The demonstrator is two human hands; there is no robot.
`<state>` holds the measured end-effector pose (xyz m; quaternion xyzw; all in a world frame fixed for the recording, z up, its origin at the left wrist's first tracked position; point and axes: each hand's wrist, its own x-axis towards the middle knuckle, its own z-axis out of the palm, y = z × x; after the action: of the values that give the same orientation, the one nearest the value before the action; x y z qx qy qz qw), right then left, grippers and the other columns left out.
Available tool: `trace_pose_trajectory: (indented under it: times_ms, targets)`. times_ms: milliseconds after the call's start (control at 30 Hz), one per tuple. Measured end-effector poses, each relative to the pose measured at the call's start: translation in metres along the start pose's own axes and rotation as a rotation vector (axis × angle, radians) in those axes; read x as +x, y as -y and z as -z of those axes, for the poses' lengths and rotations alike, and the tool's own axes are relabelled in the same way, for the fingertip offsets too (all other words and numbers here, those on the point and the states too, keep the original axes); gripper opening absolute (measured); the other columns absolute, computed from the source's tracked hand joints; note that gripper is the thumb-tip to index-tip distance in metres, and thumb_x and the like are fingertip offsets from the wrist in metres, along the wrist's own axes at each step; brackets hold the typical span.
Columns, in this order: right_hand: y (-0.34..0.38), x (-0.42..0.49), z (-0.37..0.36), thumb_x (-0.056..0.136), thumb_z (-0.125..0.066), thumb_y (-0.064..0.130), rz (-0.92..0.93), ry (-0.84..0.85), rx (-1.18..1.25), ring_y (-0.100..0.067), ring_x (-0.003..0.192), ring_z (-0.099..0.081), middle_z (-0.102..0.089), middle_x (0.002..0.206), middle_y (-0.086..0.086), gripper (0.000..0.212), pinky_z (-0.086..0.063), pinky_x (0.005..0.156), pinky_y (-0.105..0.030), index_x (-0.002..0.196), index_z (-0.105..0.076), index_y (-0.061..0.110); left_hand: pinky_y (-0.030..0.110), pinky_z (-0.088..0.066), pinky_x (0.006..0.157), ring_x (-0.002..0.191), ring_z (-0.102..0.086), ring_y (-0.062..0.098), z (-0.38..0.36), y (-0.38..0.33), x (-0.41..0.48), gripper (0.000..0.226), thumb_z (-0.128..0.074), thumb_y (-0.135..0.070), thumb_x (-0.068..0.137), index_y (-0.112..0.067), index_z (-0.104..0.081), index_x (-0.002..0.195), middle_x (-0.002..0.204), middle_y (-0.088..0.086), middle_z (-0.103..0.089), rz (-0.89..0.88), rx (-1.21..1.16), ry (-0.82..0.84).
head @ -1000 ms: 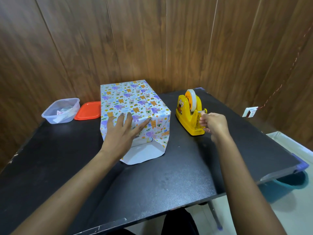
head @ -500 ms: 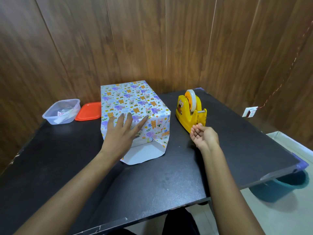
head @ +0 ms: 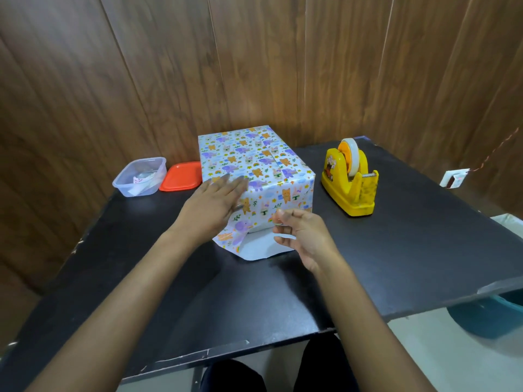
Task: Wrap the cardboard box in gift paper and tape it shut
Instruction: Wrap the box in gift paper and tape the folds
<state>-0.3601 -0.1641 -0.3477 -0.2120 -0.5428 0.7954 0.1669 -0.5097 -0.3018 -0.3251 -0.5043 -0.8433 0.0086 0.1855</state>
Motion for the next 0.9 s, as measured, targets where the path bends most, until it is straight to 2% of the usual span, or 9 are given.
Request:
trace_pose_trajectory:
  times_ms: [100,233,333,433,567,633,700,800,900]
  targets:
    - [-0.005,-0.002,-0.01,0.091,-0.059,0.014,0.023,0.014,-0.047,-0.01,0.062,-0.052,-0.061,0.073,-0.001,0.018,-0.05,0.056,-0.018,0.074,-0.062,0.009,0.036,-0.01,0.116,0.146,-0.01,0.019,0.0,0.008,-0.004,0.059,-0.039,-0.033,0.099,-0.021,-0.012,0.151,0.158,-0.002,-0.014,0.092,-0.036,0.05]
    - [-0.018,-0.001,-0.029,0.091,-0.06,0.009,-0.008,0.017,-0.02,-0.008,0.053,-0.048,-0.056,0.066,-0.004,0.019,-0.047,0.051,-0.016,0.072,-0.062,0.007,0.04,-0.026,0.112,0.14,-0.029,0.029,-0.01,0.008,-0.011,0.064,-0.061,-0.02,0.089,-0.013,-0.031,0.146,0.151,0.007,-0.033,0.08,-0.081,-0.046]
    - [-0.027,0.0,-0.046,0.091,-0.059,0.006,-0.041,0.007,0.023,-0.005,0.045,-0.044,-0.053,0.064,-0.005,0.021,-0.044,0.047,-0.014,0.069,-0.059,0.005,0.047,-0.034,0.107,0.134,-0.038,0.034,-0.015,0.01,-0.011,0.064,-0.066,-0.017,0.085,-0.011,-0.038,0.142,0.146,0.01,-0.041,0.066,-0.055,-0.065]
    - [-0.034,0.0,-0.062,0.091,-0.058,0.003,-0.058,-0.024,0.049,-0.008,0.047,-0.039,-0.05,0.063,-0.006,0.024,-0.043,0.045,-0.014,0.067,-0.058,0.006,0.048,-0.031,0.108,0.135,-0.037,0.034,-0.014,0.01,-0.012,0.065,-0.065,-0.019,0.086,-0.012,-0.036,0.144,0.147,0.009,-0.04,0.057,-0.033,-0.07]
    - [-0.035,-0.002,-0.067,0.09,-0.059,0.003,-0.006,-0.076,0.036,-0.005,0.042,-0.037,-0.045,0.059,-0.004,0.022,-0.044,0.046,-0.014,0.068,-0.06,0.006,0.043,-0.006,0.116,0.145,-0.011,0.017,-0.005,0.004,-0.009,0.067,-0.045,-0.041,0.096,-0.025,-0.01,0.15,0.158,-0.006,-0.013,0.138,-0.007,0.037]
    - [-0.033,-0.004,-0.063,0.09,-0.058,0.003,0.019,-0.099,0.049,-0.004,0.04,-0.037,-0.045,0.058,-0.003,0.022,-0.044,0.045,-0.014,0.069,-0.063,0.007,0.045,-0.005,0.116,0.144,-0.014,0.017,-0.001,-0.003,-0.003,0.066,-0.038,-0.052,0.094,-0.023,-0.017,0.15,0.157,-0.004,-0.018,0.21,-0.021,0.048]
    - [-0.033,-0.005,-0.059,0.09,-0.058,0.003,0.028,-0.123,0.078,-0.005,0.042,-0.037,-0.045,0.058,-0.002,0.02,-0.044,0.045,-0.014,0.071,-0.063,0.006,0.05,-0.02,0.111,0.134,-0.034,0.027,-0.005,-0.013,0.002,0.063,-0.043,-0.052,0.092,-0.012,-0.039,0.14,0.143,0.007,-0.042,0.229,0.018,-0.044]
    - [-0.033,-0.005,-0.054,0.09,-0.059,0.003,0.021,-0.151,0.112,-0.009,0.049,-0.038,-0.048,0.06,-0.004,0.014,-0.044,0.046,-0.014,0.076,-0.062,0.002,0.049,-0.049,0.083,0.098,-0.058,0.038,-0.014,-0.016,0.005,0.049,-0.072,-0.039,0.077,-0.002,-0.059,0.107,0.104,0.015,-0.062,0.169,0.074,-0.145]
    - [-0.035,-0.005,-0.052,0.09,-0.059,0.002,-0.01,-0.157,0.124,-0.01,0.05,-0.038,-0.047,0.059,-0.003,0.016,-0.043,0.044,-0.015,0.074,-0.062,0.003,0.044,-0.052,0.077,0.092,-0.063,0.038,-0.016,-0.007,0.001,0.056,-0.084,-0.027,0.064,-0.001,-0.062,0.108,0.104,0.016,-0.064,0.095,0.091,-0.173]
